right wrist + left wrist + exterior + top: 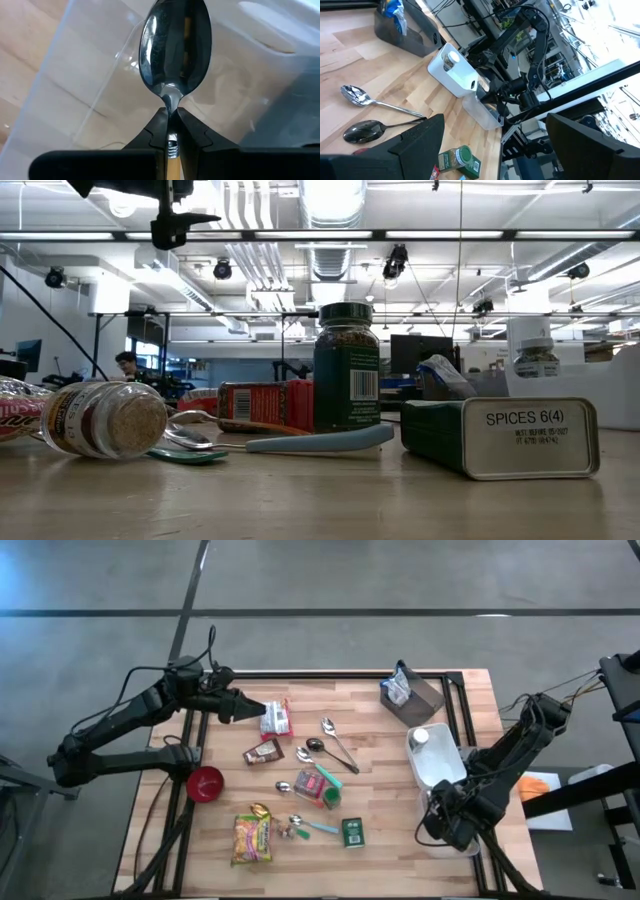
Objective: Pick & Place Food Item
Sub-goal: Put the brown spoon into the transparent bin
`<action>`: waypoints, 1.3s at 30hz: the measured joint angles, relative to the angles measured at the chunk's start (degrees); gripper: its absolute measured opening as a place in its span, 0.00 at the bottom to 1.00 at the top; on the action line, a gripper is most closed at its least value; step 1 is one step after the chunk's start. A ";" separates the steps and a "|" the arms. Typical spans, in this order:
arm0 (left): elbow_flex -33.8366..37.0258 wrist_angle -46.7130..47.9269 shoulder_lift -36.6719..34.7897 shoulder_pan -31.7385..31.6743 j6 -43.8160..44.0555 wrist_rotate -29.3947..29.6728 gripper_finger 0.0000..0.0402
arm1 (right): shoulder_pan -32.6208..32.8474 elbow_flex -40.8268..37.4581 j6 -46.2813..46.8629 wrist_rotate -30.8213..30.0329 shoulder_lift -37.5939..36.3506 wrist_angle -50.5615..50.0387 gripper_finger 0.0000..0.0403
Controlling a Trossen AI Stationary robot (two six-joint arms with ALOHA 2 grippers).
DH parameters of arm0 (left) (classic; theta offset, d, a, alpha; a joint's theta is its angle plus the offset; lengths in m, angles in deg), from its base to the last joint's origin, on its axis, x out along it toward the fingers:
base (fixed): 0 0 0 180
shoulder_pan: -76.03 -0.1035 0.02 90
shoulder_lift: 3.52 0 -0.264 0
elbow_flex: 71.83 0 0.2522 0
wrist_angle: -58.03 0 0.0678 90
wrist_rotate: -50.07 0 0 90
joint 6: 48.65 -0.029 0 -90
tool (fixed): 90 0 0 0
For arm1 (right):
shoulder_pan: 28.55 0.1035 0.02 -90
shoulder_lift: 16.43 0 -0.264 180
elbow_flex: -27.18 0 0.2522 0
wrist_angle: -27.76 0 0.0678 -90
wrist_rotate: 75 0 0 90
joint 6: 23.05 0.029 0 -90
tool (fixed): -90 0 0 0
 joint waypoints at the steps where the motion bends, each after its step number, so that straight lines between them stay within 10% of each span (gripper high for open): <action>1: 0.00 0.02 0.00 0.00 0.00 0.01 0.87 | 0.00 -0.57 0.00 0.00 0.00 1.26 0.04; 30: 0.00 0.18 0.00 0.04 -0.09 -0.01 0.87 | -0.02 -5.20 -0.04 -0.52 2.80 11.18 0.04; 39: 0.00 0.28 0.02 0.02 -0.09 -0.01 0.87 | -0.01 -5.19 0.92 1.03 2.78 11.47 0.31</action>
